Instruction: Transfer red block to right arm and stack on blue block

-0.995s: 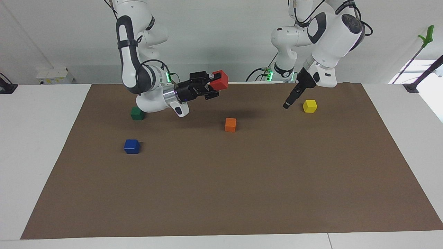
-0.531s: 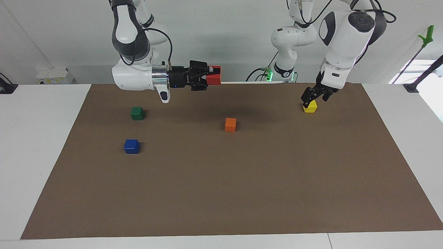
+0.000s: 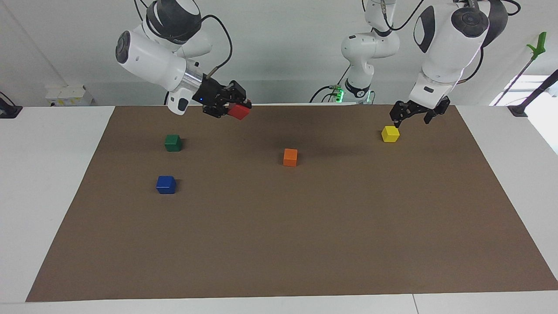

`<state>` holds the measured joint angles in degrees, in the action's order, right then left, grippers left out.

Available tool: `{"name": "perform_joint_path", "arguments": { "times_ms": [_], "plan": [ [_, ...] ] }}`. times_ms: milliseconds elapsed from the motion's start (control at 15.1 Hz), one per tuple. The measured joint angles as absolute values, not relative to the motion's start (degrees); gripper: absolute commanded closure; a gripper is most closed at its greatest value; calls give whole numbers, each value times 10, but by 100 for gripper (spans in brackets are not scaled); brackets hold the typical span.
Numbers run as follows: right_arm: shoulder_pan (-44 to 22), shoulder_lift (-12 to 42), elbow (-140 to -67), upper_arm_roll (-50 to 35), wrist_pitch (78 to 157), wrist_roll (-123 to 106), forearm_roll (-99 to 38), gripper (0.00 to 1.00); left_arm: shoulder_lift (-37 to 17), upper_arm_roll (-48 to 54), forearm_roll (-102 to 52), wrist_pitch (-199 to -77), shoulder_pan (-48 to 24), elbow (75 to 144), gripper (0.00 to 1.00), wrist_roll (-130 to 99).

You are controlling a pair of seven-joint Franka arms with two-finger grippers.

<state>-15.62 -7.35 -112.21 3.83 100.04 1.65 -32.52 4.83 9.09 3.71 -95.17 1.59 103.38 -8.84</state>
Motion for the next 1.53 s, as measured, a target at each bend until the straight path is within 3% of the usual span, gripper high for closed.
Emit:
{"name": "perform_joint_path", "arguments": {
  "times_ms": [531,1061,1526],
  "plan": [
    [-109,-69,-1150,38,1007,20,-64,100,0,62,30,-956,8,950,0,-79],
    [-61,1,-1213,38,1156,19,45,100,-6,55,30,-949,-8,945,0,-78],
    [-47,63,-1220,38,1263,45,74,100,-6,53,30,-947,-15,945,0,-78]
  ]
}}
